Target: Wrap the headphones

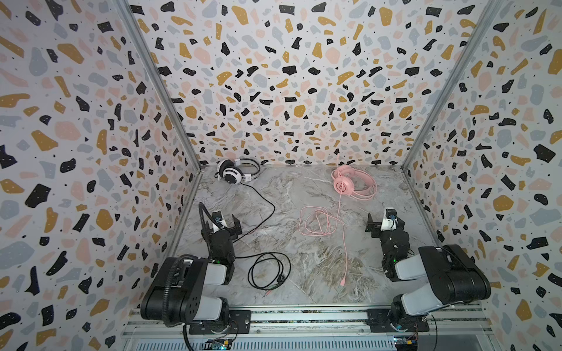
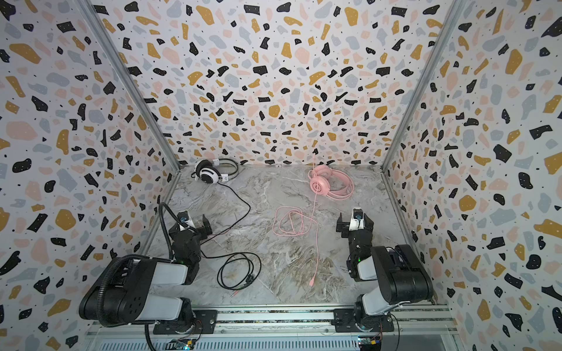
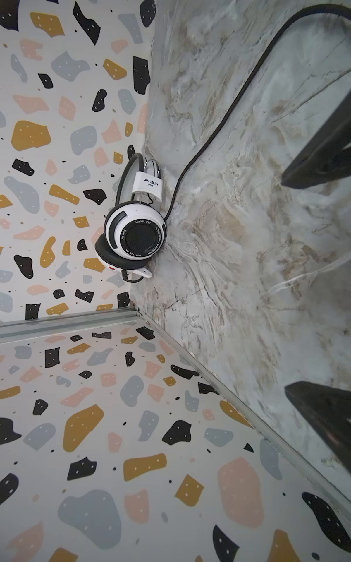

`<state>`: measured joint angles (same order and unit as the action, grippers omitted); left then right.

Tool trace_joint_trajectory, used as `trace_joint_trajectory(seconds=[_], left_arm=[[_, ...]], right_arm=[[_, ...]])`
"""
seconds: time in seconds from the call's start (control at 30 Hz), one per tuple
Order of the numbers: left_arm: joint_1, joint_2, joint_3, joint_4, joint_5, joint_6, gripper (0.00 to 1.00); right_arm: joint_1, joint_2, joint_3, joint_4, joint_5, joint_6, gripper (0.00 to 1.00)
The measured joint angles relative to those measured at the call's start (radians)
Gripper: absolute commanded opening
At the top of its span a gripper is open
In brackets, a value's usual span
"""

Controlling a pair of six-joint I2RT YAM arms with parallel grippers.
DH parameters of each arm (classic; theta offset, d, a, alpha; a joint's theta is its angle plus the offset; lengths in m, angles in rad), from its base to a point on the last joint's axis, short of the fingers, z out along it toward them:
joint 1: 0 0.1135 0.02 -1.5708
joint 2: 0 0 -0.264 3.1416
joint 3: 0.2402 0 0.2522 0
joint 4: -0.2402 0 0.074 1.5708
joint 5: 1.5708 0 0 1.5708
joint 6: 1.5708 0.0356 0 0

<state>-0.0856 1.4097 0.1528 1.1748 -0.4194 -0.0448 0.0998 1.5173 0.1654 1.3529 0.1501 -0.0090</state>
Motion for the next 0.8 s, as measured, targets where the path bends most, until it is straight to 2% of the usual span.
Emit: trace_joint_trajectory(seconds=[0.8], left_arm=[[0.0,0.0,0.0,0.0,0.0,0.0,1.0]], right_arm=[[0.025,0.0,-0.002,0.024,0.0,-0.016,0.99]])
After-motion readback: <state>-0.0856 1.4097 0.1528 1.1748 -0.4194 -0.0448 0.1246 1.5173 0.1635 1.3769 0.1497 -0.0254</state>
